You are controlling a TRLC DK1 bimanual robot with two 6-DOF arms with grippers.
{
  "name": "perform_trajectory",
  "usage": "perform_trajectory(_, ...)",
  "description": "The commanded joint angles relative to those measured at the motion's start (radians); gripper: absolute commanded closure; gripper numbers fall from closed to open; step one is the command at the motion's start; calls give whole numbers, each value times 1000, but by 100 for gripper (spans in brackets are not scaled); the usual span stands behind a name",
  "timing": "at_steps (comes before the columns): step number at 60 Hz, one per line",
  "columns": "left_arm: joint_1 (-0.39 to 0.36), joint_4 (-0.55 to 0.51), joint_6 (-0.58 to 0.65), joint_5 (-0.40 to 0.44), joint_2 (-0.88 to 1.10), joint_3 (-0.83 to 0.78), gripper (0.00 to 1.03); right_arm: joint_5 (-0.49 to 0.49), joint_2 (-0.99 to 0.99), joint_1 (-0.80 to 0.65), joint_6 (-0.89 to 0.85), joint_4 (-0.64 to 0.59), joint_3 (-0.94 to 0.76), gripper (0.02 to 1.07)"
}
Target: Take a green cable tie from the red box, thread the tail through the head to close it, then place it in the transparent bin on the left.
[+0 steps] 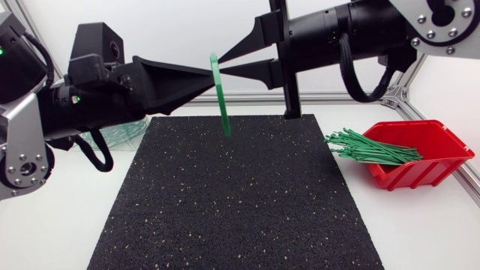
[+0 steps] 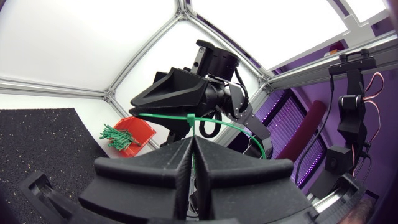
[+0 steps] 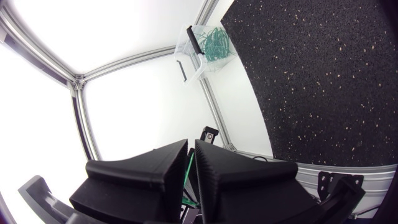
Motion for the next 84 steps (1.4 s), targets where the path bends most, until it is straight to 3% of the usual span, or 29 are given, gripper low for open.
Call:
perform_trajectory(1,13,18,-8,9,-2,5,100,6,-10,-13,-56,-32,35,81)
perform_trajectory(6,13,-2,3,12,-2,16,100,14,-19,-23,-101,-68,56,79)
perform_trajectory(10,13,-29,26,12,-1,22,100,37,-19,-25,-160,-119,78,67)
perform_trajectory(15,10,-98,80,14,12,41,100,44,-16,-25,-205,-157,96,67)
perform_trajectory(21,-1,-281,216,12,22,85,100,83,-14,-13,-298,-237,138,63)
perform_trajectory(30,-6,-459,348,-12,35,142,100,146,-5,3,-369,-311,184,62)
perform_trajectory(36,-9,-646,491,-63,41,206,100,241,18,44,-456,-407,230,62)
perform_trajectory(40,-7,-714,548,-95,39,228,100,308,24,70,-499,-444,239,61)
perform_trajectory(48,-6,-950,747,-212,29,303,100,396,23,89,-588,-509,242,51)
perform_trajectory(59,43,-1151,923,-359,26,386,100,515,-14,81,-687,-547,197,46)
perform_trajectory(68,125,-1226,1031,-495,21,444,100,629,-73,84,-772,-550,130,44)
perform_trajectory(71,163,-1226,1064,-541,22,455,100,684,-82,87,-802,-568,118,33)
perform_trajectory(84,342,-1186,1176,-693,56,501,100,811,-131,78,-935,-559,49,28)
